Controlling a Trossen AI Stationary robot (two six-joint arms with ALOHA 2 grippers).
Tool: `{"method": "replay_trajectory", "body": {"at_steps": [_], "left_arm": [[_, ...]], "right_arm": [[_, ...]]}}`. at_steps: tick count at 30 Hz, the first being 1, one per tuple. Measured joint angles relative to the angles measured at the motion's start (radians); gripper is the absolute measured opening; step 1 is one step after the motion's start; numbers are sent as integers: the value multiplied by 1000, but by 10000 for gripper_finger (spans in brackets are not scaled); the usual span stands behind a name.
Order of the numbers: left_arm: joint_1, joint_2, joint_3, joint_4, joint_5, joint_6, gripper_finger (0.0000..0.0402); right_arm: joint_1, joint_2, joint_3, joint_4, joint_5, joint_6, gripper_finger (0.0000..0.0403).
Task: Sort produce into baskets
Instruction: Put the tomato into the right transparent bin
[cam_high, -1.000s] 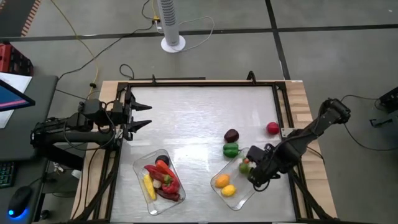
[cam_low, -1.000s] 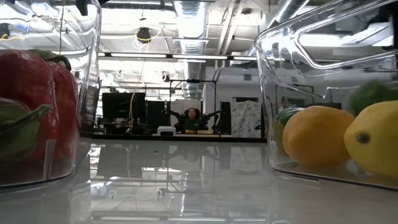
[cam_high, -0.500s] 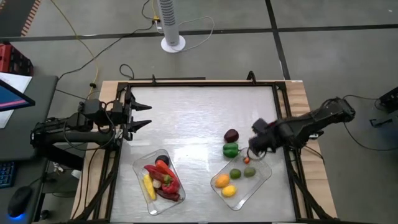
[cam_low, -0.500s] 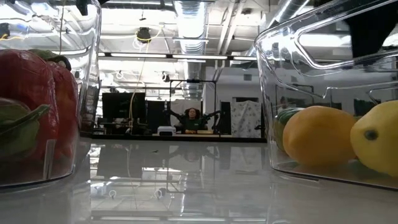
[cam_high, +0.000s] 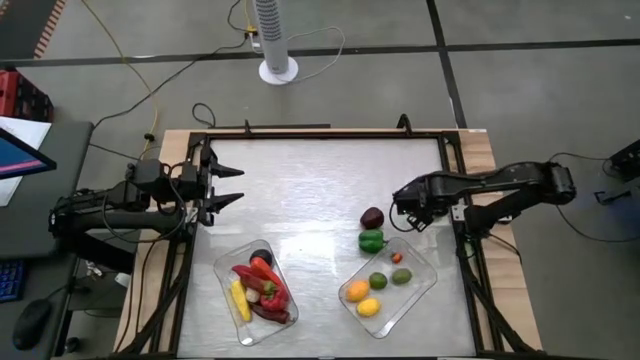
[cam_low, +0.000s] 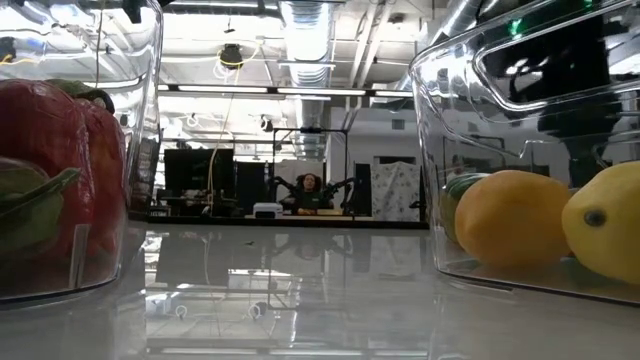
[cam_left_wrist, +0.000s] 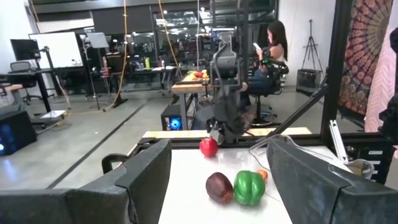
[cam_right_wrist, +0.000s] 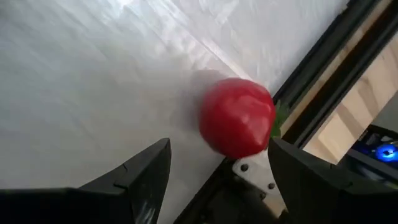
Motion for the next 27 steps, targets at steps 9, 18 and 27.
{"method": "replay_trajectory", "body": {"at_steps": [9,18,27], "left_arm": [[0,0,0,-1,0,7,251],[0,0,0,-1,0,7,251],[0,0,0,-2,0,7,251]], "right_arm": [[-58,54,-9,7,-9,-137,321],[-69,171,-9,-21,-25,-197,387],[-120,347,-9,-36,-25,-320,388]]}}
